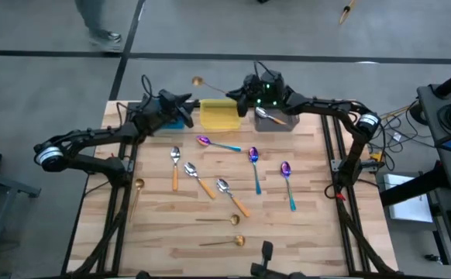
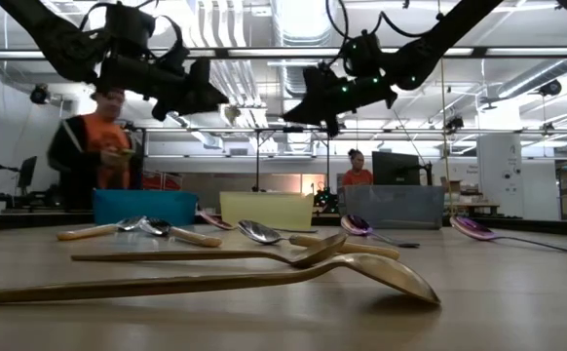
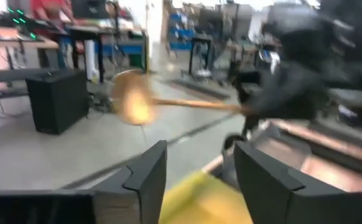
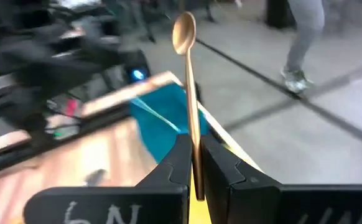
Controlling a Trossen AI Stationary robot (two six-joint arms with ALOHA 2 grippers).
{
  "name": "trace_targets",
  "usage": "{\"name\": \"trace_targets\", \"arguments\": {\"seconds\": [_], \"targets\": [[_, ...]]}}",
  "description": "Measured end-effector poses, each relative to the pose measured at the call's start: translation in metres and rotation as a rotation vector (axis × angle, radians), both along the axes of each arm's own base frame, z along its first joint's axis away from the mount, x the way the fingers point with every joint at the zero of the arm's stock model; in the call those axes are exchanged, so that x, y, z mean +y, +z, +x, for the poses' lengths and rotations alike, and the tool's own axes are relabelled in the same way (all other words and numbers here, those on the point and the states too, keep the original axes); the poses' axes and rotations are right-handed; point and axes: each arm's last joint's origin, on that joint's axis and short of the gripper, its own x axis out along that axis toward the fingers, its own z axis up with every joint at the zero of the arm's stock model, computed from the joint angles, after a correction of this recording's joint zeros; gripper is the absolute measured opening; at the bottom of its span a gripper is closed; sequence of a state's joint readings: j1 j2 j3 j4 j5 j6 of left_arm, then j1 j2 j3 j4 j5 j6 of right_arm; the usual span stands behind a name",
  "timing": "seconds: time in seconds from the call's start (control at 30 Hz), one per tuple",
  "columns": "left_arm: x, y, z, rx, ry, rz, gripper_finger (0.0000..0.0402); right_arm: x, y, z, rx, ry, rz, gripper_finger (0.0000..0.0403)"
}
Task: Sort silverware by color (type)
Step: Put the gold spoon into the yellow bin
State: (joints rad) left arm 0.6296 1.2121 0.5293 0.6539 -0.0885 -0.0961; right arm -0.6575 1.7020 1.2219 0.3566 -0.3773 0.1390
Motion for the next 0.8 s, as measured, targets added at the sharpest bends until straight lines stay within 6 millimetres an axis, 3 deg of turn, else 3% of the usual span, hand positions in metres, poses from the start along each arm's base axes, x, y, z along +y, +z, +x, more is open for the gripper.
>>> {"name": "trace_targets", "arguments": {"seconds": [0.2,0.43,0.8], "targets": [[0.002,-0.009,-0.003,0.107,0.030,-0.015,0.0202,-0.010,0.012,-0.002,0.225,-0.034,0.099,0.0011],[0.001,-0.007,-0.003,0.140,0.032,0.032,0.0205,-0.014,0.023,-0.002,0.403,-0.002,0.209,0.0011],[0.002,0.002,-0.003,0.135,0.035,0.075,0.0204,-0.040,0.008,0.018,0.587,0.055,0.530,0.0012]]}}
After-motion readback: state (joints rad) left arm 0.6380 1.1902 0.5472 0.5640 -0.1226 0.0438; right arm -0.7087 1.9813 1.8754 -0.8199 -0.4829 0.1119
